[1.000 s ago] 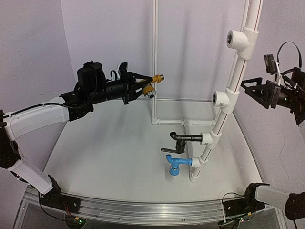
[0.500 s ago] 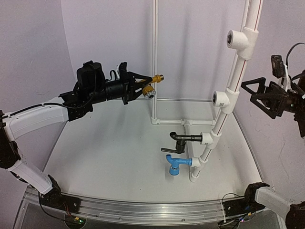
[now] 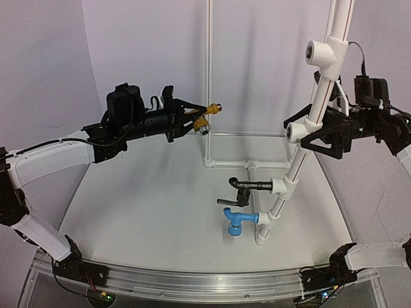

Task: Install the water faucets

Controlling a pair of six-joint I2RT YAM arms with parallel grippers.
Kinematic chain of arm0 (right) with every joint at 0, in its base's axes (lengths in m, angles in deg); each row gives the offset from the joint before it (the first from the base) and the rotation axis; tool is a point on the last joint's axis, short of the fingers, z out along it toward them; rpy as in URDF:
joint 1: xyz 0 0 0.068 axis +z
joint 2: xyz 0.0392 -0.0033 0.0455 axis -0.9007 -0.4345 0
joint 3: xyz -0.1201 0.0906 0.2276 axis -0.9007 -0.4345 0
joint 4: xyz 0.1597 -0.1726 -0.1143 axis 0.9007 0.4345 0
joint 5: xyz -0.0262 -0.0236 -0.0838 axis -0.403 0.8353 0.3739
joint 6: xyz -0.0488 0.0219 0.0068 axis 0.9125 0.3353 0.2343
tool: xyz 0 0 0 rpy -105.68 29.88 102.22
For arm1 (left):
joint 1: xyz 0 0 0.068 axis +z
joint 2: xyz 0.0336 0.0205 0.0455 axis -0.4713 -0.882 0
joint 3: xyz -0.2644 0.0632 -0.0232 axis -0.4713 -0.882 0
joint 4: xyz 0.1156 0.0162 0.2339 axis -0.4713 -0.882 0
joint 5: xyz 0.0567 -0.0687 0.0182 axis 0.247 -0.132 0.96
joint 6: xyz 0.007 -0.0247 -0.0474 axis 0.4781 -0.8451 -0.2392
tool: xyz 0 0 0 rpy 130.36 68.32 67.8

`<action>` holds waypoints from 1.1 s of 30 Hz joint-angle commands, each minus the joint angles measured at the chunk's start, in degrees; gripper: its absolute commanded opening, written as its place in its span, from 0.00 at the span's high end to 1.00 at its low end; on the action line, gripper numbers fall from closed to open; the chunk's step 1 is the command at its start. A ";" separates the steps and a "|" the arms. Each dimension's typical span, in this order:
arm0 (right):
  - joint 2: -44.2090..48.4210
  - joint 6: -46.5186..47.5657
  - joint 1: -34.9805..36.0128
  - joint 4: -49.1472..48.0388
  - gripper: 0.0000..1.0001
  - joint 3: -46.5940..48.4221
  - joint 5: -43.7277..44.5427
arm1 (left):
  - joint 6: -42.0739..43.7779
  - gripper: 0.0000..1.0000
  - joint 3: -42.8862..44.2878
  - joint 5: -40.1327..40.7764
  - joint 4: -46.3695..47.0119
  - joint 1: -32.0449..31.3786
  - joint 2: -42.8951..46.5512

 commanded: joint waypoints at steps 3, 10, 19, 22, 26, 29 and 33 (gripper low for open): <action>-2.24 6.25 0.51 1.64 0.33 1.23 4.28 | 2.00 1.00 4.58 -1.32 -0.68 0.19 0.93; -9.12 11.57 0.48 1.86 0.61 4.97 3.04 | 2.31 1.00 10.90 -6.82 -6.34 0.25 -0.46; -15.76 18.95 -1.75 3.38 0.85 8.57 2.49 | -0.46 1.00 19.00 -16.67 -13.79 0.22 -3.38; -17.86 19.84 -3.02 3.64 0.86 10.12 1.69 | -1.45 1.00 20.61 -18.77 -13.98 0.22 -4.39; -21.25 19.56 -4.74 3.55 0.86 12.17 -0.07 | -4.32 1.00 23.53 -22.43 -12.61 0.19 -7.05; -23.73 18.89 -5.80 3.53 0.86 14.03 -2.04 | -6.29 1.00 25.40 -24.60 -10.67 0.09 -8.82; -25.61 21.44 -5.86 3.45 0.85 14.46 -3.24 | -10.60 1.00 25.99 -25.66 -6.03 0.01 -10.77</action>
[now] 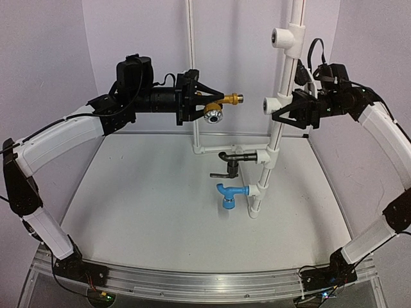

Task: Install the water faucets

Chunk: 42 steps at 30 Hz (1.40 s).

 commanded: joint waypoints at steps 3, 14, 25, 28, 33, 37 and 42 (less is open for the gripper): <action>-5.31 2.35 -0.63 0.87 0.87 2.62 6.15 | -10.45 1.00 3.43 -4.37 11.90 -0.27 -2.95; -5.91 5.00 -0.59 0.99 0.96 3.21 6.23 | -15.49 1.00 7.98 -1.87 13.12 -2.60 -5.50; -4.86 5.00 -0.61 0.75 0.98 2.32 6.01 | -12.12 1.00 9.85 0.52 4.53 -4.34 -4.86; -4.73 4.67 -0.55 0.53 0.98 2.43 5.78 | -11.87 1.00 9.67 2.25 1.85 -4.35 -4.69; -4.64 4.37 -0.57 0.51 0.99 2.30 5.75 | -12.07 1.00 8.54 3.90 2.15 -4.35 -4.54; -4.34 4.67 -0.53 0.43 0.99 1.73 5.41 | -11.62 1.00 9.81 3.88 1.38 -4.74 -5.06; -4.49 5.04 -0.53 0.35 0.99 1.73 5.16 | -10.69 1.00 12.27 2.94 -1.28 -5.97 -6.70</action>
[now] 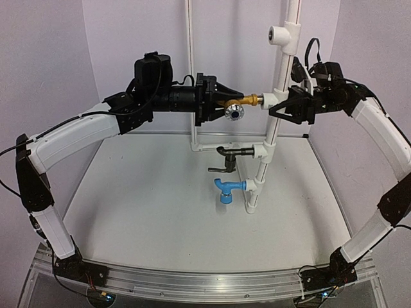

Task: Install the water faucets

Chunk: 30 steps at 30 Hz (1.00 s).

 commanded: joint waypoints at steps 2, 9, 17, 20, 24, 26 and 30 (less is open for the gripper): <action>-0.82 2.56 0.12 0.39 0.99 -1.34 6.41 | 1.72 1.00 5.05 -0.39 -0.54 -1.59 -0.90; 0.13 5.15 0.68 0.67 1.00 -2.57 6.96 | 1.20 1.00 7.55 -1.95 -2.36 -1.80 -2.18; 1.34 6.78 0.95 0.93 1.00 -3.94 7.06 | -3.75 1.00 4.36 -4.86 4.56 -0.57 -1.33; 1.50 6.83 0.92 0.97 1.00 -4.15 6.77 | -3.27 1.00 6.37 -6.39 2.87 0.21 -2.05; 1.26 6.22 0.95 0.93 1.00 -3.69 6.48 | 0.75 1.00 11.33 -7.39 -3.45 0.31 -3.90; 1.09 5.46 0.99 0.93 1.00 -3.37 5.94 | 2.23 1.00 12.96 -8.02 -5.15 0.52 -4.88; 1.38 3.54 1.04 0.93 1.00 -3.32 5.31 | 5.48 1.00 16.15 -9.08 -7.69 0.55 -7.04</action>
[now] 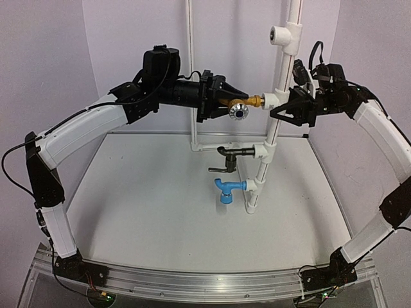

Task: Install the water faucets

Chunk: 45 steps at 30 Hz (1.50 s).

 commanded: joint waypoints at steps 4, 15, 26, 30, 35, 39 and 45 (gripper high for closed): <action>0.03 -2.28 1.19 2.54 1.00 -0.68 4.39 | 7.91 1.00 6.67 -1.41 0.65 -0.07 -2.10; 0.38 -4.46 1.16 2.54 1.00 -1.06 3.73 | 21.28 1.00 7.00 2.55 -2.06 -0.10 -0.70; 0.57 -6.32 1.20 2.55 1.00 -0.99 3.34 | 42.32 1.00 10.63 10.10 -11.51 -0.20 0.07; 0.56 -6.93 1.21 2.54 1.00 -0.87 3.34 | 47.80 1.00 10.70 11.34 -12.05 -0.82 -0.04; 0.20 -8.03 1.23 2.48 1.00 -0.57 3.35 | 55.91 1.00 10.40 13.62 -12.98 -2.96 -0.01; 0.00 -8.98 1.18 2.43 1.00 -0.24 3.44 | 62.10 1.00 9.37 16.13 -14.19 -5.01 0.07; 0.49 -9.24 1.18 2.47 1.00 -0.97 3.16 | 67.54 1.00 7.48 20.29 -13.33 -5.85 1.32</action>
